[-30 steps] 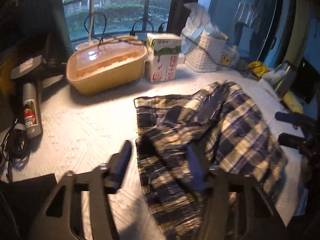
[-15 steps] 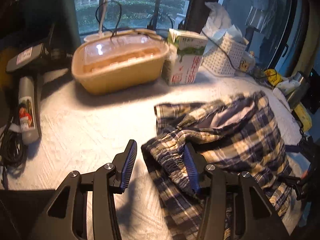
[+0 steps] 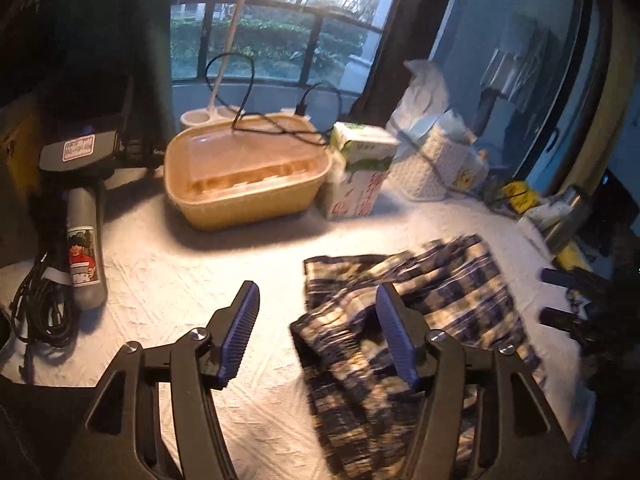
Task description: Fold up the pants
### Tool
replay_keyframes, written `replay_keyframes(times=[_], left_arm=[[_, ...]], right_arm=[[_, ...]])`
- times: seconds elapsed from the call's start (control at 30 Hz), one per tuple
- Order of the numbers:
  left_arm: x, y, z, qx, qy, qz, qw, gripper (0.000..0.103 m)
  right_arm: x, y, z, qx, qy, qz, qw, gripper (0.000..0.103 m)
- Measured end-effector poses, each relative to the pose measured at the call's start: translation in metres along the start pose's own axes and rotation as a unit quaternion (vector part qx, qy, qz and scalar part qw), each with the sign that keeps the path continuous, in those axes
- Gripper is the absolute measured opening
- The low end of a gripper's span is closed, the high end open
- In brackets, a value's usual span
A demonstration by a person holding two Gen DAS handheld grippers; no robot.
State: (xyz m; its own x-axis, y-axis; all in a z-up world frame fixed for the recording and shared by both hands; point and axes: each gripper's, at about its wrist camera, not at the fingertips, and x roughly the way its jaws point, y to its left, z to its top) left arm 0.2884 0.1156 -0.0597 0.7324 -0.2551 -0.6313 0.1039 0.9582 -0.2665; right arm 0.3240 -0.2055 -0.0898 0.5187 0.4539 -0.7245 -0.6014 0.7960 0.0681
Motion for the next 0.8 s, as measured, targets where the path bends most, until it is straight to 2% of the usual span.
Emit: replay_keyframes(times=[0.07,0.1,0.13,0.17,0.2,0.33,0.47,0.67,0.8], left_arm=[[0.004,-0.005,-0.002,0.01,0.005,-0.013,0.9999,0.063],[0.008,-0.006,-0.002,0.015,0.01,-0.009,0.9998,0.063],[0.016,-0.007,-0.003,0.02,0.021,0.001,0.9996,0.063],[0.025,-0.006,-0.004,0.017,0.036,0.009,0.9992,0.063],[0.034,-0.003,-0.004,0.009,0.05,0.011,0.9987,0.063],[0.061,0.004,-0.005,-0.006,0.08,0.012,0.9967,0.063],[0.08,0.009,-0.007,-0.006,0.096,0.019,0.9952,0.063],[0.091,0.003,-0.004,0.025,0.086,0.042,0.9951,0.065],[0.091,0.005,0.001,0.016,0.092,0.045,0.9946,0.065]], right_arm=[[0.014,0.002,0.01,0.001,-0.004,0.009,1.0,0.09],[0.024,0.003,0.015,0.001,-0.003,0.014,1.0,0.086],[0.035,0.004,0.021,0.0,0.001,0.023,1.0,0.048],[0.046,0.002,0.025,-0.002,0.007,0.028,1.0,0.024],[0.055,0.002,0.029,0.005,0.013,0.023,1.0,0.015],[0.092,-0.007,0.039,0.021,0.035,0.017,0.999,0.015],[0.104,-0.008,0.041,0.017,0.041,0.016,0.999,0.015],[0.112,-0.013,0.045,0.021,0.037,0.011,0.999,0.015],[0.117,-0.014,0.05,0.025,0.034,0.005,0.999,0.015]])
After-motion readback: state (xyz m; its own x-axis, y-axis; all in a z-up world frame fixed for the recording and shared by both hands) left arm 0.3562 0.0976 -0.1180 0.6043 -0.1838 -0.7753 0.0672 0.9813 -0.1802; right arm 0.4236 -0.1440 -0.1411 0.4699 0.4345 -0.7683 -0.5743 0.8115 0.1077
